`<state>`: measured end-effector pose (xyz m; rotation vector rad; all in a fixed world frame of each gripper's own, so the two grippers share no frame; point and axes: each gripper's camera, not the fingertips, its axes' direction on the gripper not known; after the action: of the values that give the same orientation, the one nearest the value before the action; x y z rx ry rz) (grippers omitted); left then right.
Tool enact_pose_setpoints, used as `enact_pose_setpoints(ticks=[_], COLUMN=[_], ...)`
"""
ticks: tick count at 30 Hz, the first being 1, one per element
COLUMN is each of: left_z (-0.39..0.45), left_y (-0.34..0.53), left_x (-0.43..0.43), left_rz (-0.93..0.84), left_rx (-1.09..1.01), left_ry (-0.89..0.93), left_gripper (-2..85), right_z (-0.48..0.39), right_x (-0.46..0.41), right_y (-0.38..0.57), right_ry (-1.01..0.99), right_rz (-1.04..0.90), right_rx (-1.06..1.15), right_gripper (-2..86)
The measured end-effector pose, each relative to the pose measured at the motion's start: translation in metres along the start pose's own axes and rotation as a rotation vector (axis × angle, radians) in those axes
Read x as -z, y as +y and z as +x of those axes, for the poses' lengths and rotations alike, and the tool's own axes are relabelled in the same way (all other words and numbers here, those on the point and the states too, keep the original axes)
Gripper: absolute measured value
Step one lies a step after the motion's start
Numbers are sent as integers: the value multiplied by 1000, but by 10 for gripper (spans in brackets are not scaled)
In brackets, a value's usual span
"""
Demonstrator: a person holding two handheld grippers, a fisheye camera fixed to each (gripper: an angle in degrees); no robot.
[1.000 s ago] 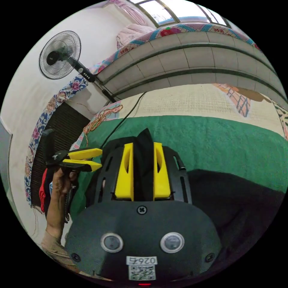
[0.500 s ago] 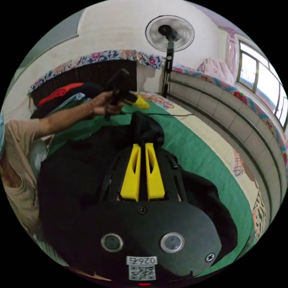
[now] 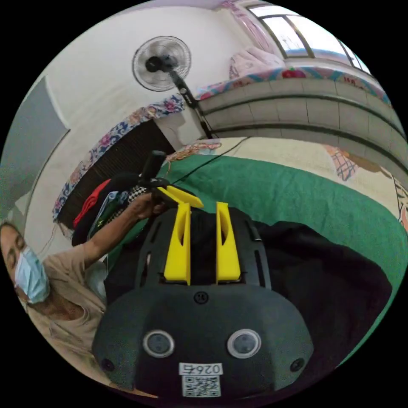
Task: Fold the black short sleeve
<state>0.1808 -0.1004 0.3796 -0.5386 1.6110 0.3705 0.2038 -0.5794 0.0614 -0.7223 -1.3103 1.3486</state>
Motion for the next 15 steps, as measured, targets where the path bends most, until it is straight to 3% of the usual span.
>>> enact_pose_setpoints(ticks=[2, 4, 6, 10, 15], left_z=[-10, -14, -6, 10, 44], left_y=[-3, -10, -17, -20, -2], left_x=[-10, -37, -36, 22, 114], left_rz=[-34, -179, -190, 37, 523], left_rx=[34, 30, -5, -31, -69], left_ry=[2, 51, -18, -110, -181], left_gripper=[91, 48, 16, 3, -9], right_z=[18, 33, 31, 3, -29], right_x=[-43, -105, -117, -73, -4], right_y=[-27, -48, -59, -99, -139], right_ry=[67, 79, 115, 205, 274], right_rz=[-159, -433, -472, -287, 61], right_rx=[-39, -70, -91, -28, -42], right_gripper=[81, 8, -8, -14, -14])
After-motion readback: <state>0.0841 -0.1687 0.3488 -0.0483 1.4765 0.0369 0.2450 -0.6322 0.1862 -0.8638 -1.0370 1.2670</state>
